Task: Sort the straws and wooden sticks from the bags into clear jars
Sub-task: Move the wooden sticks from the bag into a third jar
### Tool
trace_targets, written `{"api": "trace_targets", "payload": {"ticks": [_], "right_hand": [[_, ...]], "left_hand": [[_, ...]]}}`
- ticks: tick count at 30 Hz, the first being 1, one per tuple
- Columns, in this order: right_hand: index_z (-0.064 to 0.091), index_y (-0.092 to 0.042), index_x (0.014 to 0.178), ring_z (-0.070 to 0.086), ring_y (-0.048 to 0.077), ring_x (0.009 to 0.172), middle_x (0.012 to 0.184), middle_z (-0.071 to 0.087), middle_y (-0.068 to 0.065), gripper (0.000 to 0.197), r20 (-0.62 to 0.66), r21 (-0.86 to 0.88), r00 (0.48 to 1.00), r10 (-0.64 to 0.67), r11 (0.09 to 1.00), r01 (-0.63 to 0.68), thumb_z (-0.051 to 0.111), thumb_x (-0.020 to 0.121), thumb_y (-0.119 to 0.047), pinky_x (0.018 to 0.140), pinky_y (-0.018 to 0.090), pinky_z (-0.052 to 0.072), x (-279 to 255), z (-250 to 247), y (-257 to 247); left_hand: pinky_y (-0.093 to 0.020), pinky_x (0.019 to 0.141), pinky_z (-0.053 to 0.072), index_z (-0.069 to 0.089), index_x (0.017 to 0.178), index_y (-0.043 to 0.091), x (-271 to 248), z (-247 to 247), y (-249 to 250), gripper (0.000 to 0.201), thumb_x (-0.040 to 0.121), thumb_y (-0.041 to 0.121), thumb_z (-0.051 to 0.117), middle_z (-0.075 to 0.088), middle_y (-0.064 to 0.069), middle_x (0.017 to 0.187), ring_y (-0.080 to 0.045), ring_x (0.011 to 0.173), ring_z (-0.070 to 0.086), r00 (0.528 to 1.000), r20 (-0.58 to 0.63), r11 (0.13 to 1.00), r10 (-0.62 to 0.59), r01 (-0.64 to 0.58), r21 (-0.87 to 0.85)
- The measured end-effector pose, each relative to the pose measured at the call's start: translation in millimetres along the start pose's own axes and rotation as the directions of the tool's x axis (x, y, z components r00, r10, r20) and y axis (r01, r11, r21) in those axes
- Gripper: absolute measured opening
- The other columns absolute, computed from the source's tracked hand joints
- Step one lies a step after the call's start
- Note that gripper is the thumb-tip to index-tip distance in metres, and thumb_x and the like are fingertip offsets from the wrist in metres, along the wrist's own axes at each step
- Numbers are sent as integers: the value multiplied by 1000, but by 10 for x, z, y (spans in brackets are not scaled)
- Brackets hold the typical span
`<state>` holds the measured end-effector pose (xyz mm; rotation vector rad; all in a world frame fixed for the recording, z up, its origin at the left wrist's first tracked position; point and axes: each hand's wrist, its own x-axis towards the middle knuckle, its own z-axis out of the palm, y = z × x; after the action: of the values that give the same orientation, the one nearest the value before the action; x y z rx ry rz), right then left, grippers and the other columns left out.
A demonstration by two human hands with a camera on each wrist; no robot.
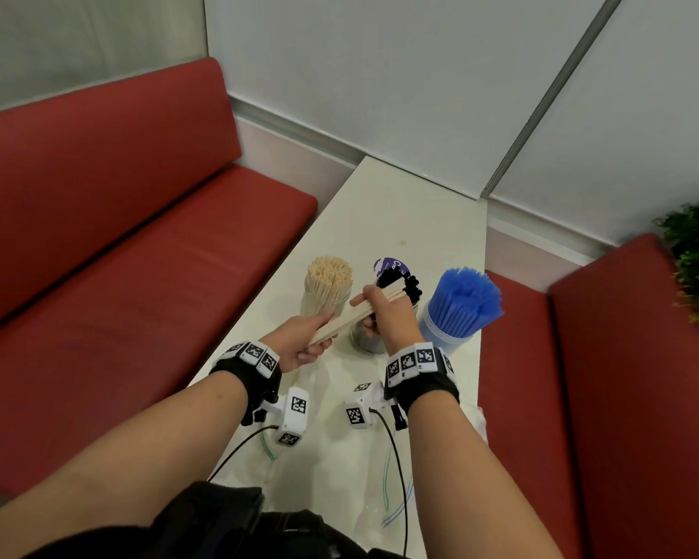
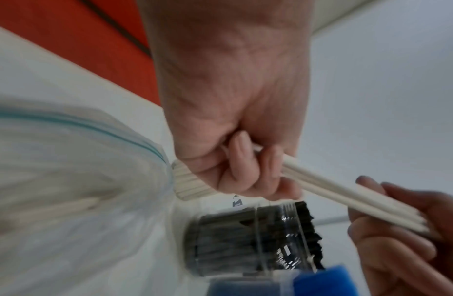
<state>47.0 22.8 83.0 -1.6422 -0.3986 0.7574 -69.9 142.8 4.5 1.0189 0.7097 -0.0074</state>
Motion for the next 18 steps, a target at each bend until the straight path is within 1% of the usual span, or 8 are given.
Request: {"api": "trace_targets", "payload": {"ticks": [2,3,6,9,11,15,16,18], "right_hand": [[69,9,86,41,12,37,48,49,5,25,22,11,998,-54,998,54,58,97,-11,36,22,37,-10,64,-67],[68,11,88,44,12,37,48,52,4,23,47,-4,996,-74,997,74,60,96,-9,36,22,40,-13,90,-98],[67,17,93,52,15,43,58,59,11,22,159,-77,984,-78,993,91,64,92,-5,42,24,51,8,135,-205],[71,11,95,66,23,59,77,68,23,19,279,-159,960,-31,984,78,66,91,-7,57,28,61,81,134,-325],[73,9,96,70,28,68,86,72,28,16,343,-203,939,16,977,58,68,91,-6,64,28,63,134,143,-386],[70,14,97,71,34,78,95,70,34,17,378,-202,923,76,979,2,69,89,0,67,24,62,264,142,-473],[70,15,97,72,31,76,92,69,32,18,375,-199,924,77,980,-1,70,88,0,66,23,62,311,131,-504],[68,18,96,73,28,72,84,66,25,21,355,-235,932,71,972,15,72,87,1,65,22,62,405,101,-580]], "left_hand": [[-16,30,32,59,99,6,43,-14,44,29,98,34,53,56,-4,60,-8,40,43,998,-36,981,-49,41,-191],[-15,32,37,59,99,5,48,-11,73,25,98,28,51,58,-5,61,-9,42,48,997,-36,965,-74,62,-256],[-16,36,44,62,90,4,68,-1,146,27,98,26,49,60,-7,60,-10,43,54,990,-67,941,-124,96,-323],[-15,32,38,58,77,9,110,6,190,30,99,27,48,53,-2,52,-7,38,49,977,-127,946,-171,126,-298],[-13,29,30,54,76,12,153,-7,218,28,99,25,45,46,0,51,-5,35,44,968,-163,939,-188,129,-317],[-12,28,18,52,78,14,205,-38,323,24,98,26,47,44,0,52,-5,31,34,967,-205,971,-149,105,-213],[-12,29,18,54,79,13,221,-50,351,24,98,27,49,46,-1,51,-7,32,33,964,-239,986,-118,86,-142],[-15,33,26,61,84,4,278,-80,401,24,95,23,52,56,-8,56,-14,36,41,933,-360,998,-18,37,46]]}}
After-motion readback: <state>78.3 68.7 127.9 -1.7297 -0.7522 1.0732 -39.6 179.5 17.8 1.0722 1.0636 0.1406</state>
